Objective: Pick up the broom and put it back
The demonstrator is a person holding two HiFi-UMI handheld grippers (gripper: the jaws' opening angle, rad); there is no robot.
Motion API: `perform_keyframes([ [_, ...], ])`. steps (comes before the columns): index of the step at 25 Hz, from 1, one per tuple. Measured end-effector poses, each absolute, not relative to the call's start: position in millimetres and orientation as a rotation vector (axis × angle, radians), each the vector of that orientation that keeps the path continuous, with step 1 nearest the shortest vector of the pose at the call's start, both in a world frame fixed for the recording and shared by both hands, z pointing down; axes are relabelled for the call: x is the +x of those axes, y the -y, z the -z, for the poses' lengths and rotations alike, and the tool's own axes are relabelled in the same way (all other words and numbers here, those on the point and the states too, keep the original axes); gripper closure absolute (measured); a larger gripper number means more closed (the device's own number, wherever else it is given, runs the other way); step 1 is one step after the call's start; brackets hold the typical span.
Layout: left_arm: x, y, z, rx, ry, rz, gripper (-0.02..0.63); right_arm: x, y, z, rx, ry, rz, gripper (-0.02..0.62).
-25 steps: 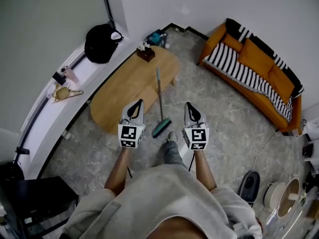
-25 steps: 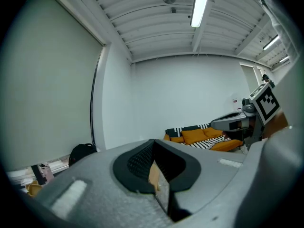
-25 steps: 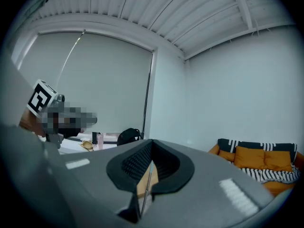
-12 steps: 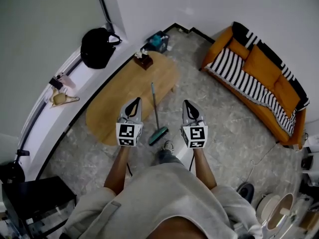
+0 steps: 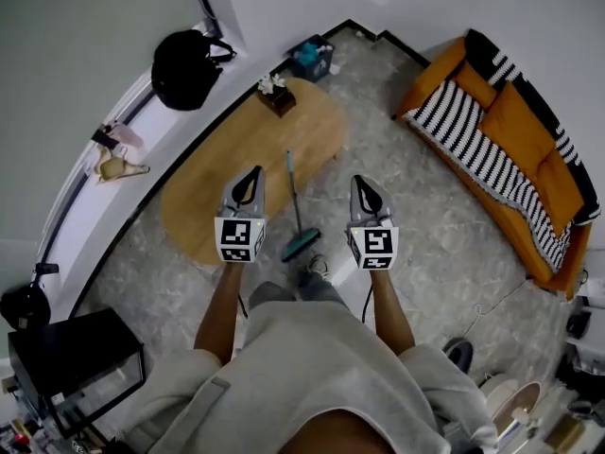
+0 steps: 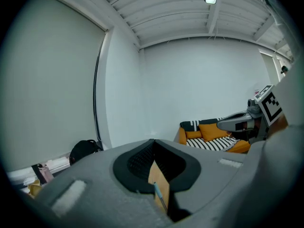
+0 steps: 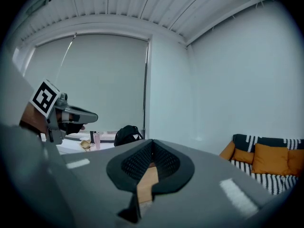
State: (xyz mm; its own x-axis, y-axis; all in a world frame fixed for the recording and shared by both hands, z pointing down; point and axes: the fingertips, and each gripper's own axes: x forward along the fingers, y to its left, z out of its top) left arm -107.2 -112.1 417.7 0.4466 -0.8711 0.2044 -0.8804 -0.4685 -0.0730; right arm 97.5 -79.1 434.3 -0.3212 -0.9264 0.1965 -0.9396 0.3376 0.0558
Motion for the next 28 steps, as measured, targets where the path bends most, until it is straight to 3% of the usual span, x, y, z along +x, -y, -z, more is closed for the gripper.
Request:
perform_keyframes([
  [28,-209.9,146.9,-569.2,2.513,1.335,-0.441,0.610,8.2,94.1,-592.7,1.781,2.110,-0.439,0.589],
])
